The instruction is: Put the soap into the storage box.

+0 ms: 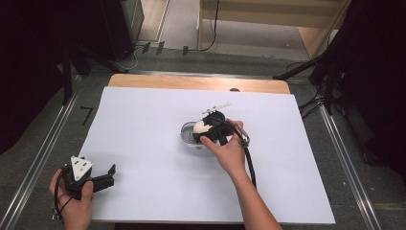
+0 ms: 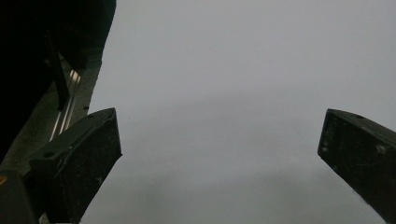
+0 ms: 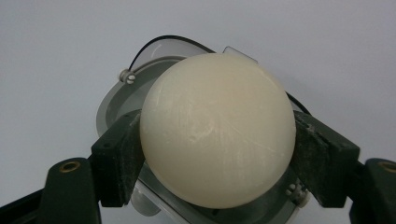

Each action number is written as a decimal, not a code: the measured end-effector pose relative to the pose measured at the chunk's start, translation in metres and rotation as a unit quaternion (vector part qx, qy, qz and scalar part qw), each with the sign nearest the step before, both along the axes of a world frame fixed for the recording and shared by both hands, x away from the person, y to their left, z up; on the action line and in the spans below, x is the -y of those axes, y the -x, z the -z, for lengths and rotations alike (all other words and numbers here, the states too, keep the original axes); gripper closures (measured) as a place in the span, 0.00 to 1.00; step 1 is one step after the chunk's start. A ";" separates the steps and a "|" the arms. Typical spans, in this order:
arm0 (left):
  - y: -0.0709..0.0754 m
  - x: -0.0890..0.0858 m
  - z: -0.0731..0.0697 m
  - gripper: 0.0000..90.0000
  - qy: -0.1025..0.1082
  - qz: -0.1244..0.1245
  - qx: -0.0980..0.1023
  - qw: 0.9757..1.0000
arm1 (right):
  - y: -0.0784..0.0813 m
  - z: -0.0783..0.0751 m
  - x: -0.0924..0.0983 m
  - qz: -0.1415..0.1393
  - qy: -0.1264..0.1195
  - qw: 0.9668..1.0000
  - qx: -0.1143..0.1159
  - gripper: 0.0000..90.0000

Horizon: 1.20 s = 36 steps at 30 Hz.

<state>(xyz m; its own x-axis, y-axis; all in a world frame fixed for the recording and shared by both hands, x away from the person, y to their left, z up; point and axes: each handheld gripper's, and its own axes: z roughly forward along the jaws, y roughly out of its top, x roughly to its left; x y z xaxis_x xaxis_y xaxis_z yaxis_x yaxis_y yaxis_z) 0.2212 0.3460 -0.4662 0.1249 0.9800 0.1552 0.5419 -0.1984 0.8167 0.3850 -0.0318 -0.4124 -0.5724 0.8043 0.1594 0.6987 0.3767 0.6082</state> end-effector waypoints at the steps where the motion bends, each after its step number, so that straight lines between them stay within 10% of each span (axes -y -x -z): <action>1: 0.000 0.000 0.000 0.00 0.000 0.000 0.001 1.000 | 0.000 0.001 0.000 0.000 -0.001 1.000 -0.002 0.28; 36: 0.000 0.000 0.000 0.00 0.001 0.000 0.001 1.000 | 0.002 0.003 -0.001 -0.010 -0.005 1.000 -0.010 0.26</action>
